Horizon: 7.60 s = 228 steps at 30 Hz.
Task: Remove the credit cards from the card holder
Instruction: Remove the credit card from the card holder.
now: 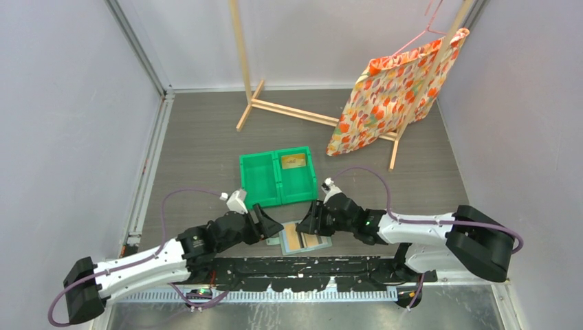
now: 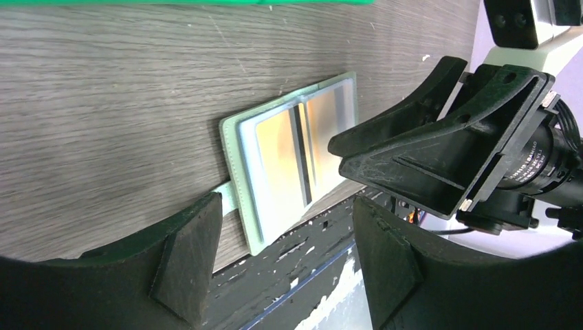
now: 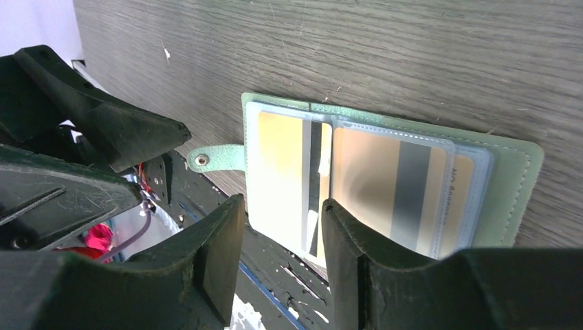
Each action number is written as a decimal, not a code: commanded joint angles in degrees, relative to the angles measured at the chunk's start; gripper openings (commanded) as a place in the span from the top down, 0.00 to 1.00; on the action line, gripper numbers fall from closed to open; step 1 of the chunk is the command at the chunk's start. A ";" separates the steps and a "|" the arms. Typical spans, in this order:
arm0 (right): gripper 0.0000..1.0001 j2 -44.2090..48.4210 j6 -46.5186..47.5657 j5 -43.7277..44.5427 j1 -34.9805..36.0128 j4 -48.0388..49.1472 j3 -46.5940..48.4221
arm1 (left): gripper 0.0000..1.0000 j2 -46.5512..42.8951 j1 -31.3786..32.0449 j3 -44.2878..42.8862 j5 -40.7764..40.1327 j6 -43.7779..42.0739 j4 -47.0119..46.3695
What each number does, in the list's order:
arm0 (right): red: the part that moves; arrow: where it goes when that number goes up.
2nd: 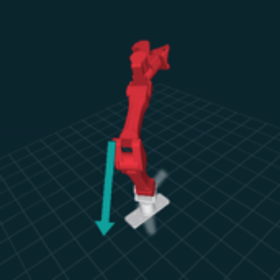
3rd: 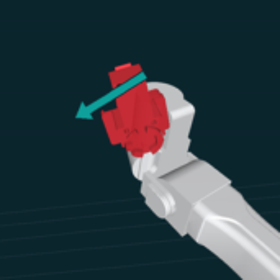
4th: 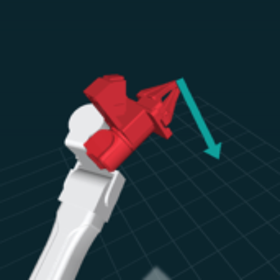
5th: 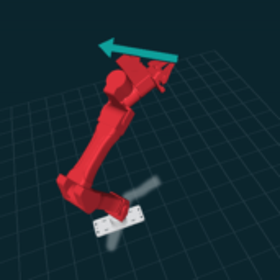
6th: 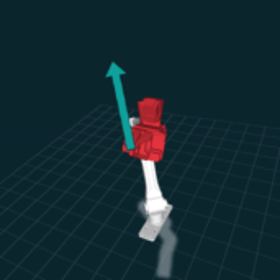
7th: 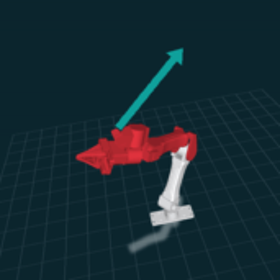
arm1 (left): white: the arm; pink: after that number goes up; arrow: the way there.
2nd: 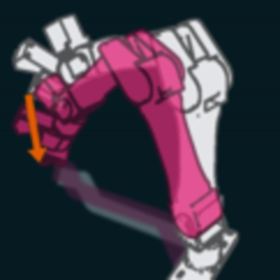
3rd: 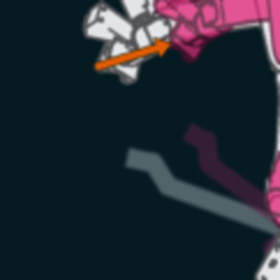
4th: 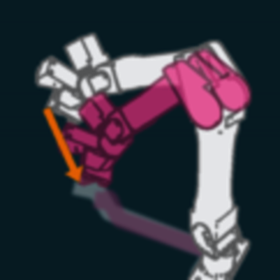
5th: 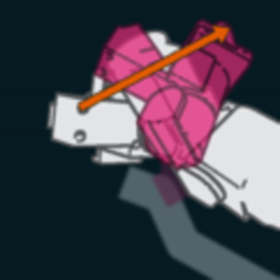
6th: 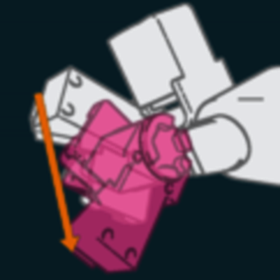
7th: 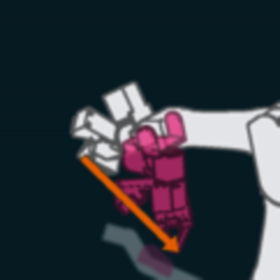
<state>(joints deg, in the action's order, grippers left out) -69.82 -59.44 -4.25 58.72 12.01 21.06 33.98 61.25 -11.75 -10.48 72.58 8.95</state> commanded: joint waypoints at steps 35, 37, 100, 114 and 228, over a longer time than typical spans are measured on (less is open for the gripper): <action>0.43 -5.19 -1.82 -1.31 -2.23 6.97 -3.92 | 0.41 22.76 -0.18 1.12 6.47 1.58 -21.26; 0.44 -5.47 -1.81 -1.60 -2.24 7.20 -4.01 | 0.41 25.36 -0.09 0.94 7.62 1.73 -24.19; 0.42 4.16 -13.07 -16.83 -5.43 31.58 -5.77 | 0.99 -22.02 -0.48 10.62 2.85 5.37 -14.63; 0.42 -0.64 -15.03 -16.25 -5.40 38.67 -7.44 | 0.99 -13.86 -0.51 4.80 5.41 2.92 -19.29; 0.99 43.68 7.19 -23.78 -16.97 -15.58 -4.90 | 0.99 -33.28 -0.70 1.18 2.73 1.97 10.74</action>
<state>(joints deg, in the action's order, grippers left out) -37.87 -67.96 -29.21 43.59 30.92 6.26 1.63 60.73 -5.96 -5.63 74.94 11.64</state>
